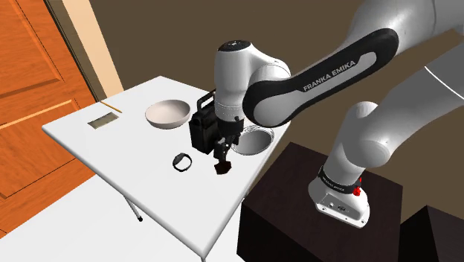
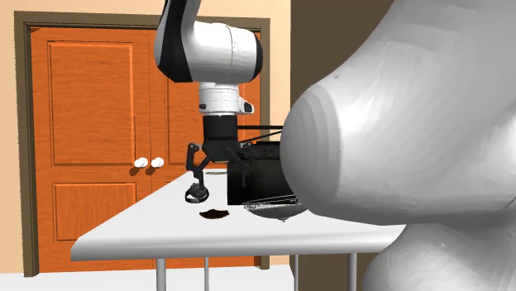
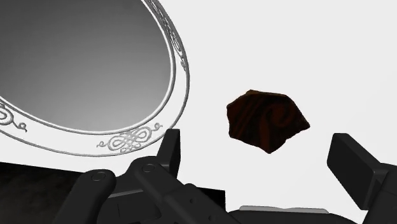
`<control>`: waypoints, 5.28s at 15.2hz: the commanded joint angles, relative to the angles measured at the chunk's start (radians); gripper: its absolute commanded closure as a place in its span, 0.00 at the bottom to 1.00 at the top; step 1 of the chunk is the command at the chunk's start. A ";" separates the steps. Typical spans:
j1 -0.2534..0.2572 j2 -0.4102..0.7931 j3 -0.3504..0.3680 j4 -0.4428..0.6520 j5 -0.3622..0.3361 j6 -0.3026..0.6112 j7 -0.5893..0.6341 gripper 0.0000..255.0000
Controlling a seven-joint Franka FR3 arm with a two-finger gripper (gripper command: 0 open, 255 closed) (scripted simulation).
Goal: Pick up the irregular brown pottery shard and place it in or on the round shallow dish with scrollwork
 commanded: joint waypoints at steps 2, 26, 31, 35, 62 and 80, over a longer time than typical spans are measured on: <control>-0.002 0.070 0.051 0.012 -0.014 0.064 0.051 0.00; -0.024 0.158 0.083 -0.031 -0.044 0.191 0.077 1.00; -0.014 0.111 0.065 -0.008 -0.026 0.124 0.060 1.00; -0.006 0.069 0.048 0.018 -0.016 0.058 0.047 1.00; -0.032 -0.402 -0.282 -0.121 -0.077 -0.290 -0.268 1.00; -0.022 -0.323 -0.248 -0.281 -0.047 -0.051 -0.264 1.00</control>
